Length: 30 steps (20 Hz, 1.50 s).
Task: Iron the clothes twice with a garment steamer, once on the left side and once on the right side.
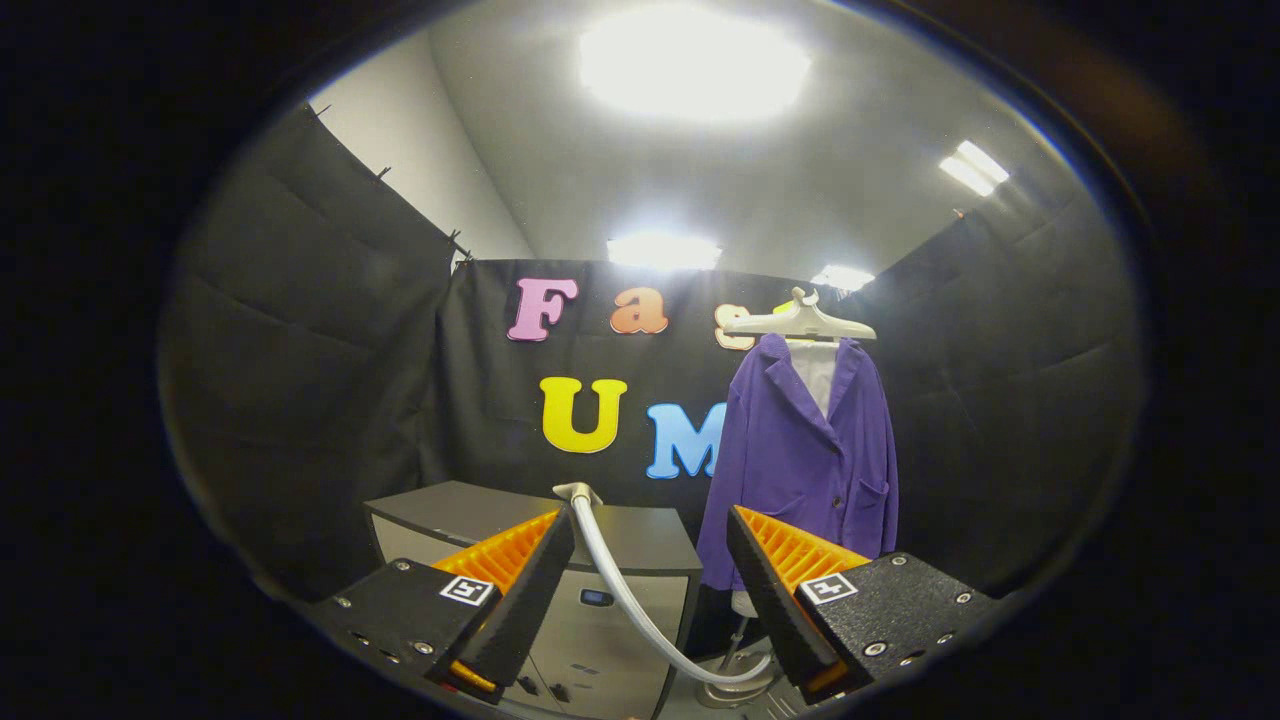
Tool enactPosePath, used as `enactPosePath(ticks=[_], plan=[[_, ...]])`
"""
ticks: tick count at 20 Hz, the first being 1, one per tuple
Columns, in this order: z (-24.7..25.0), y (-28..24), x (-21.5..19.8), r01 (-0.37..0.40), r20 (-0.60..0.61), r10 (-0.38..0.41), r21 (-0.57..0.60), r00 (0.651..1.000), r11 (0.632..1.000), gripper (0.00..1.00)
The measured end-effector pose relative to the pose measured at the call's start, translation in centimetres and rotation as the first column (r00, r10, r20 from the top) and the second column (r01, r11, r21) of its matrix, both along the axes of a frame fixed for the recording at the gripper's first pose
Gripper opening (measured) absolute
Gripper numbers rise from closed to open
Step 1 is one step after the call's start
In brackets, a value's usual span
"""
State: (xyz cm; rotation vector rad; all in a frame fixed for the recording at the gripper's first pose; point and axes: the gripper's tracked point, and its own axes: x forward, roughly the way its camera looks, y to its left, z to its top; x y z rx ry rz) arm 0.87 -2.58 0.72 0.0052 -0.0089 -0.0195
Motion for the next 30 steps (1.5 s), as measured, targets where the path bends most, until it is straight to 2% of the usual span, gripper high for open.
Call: enactPosePath(ticks=[6,10,15,22,30], plan=[[2.2,-1.2,1.1,-0.012,0.028,0.012,0.023,1.000,1.000,0.95],[4.1,-1.5,2.9,-0.027,0.030,0.027,-0.002,0.999,1.000,0.94],[6.6,-0.7,6.4,-0.047,0.010,0.046,0.076,0.999,0.996,0.95],[7.5,0.2,14.3,-0.027,-0.037,0.032,0.135,0.999,0.991,0.95],[6.1,3.2,25.8,-0.017,-0.146,0.038,0.140,0.989,0.990,0.95]])
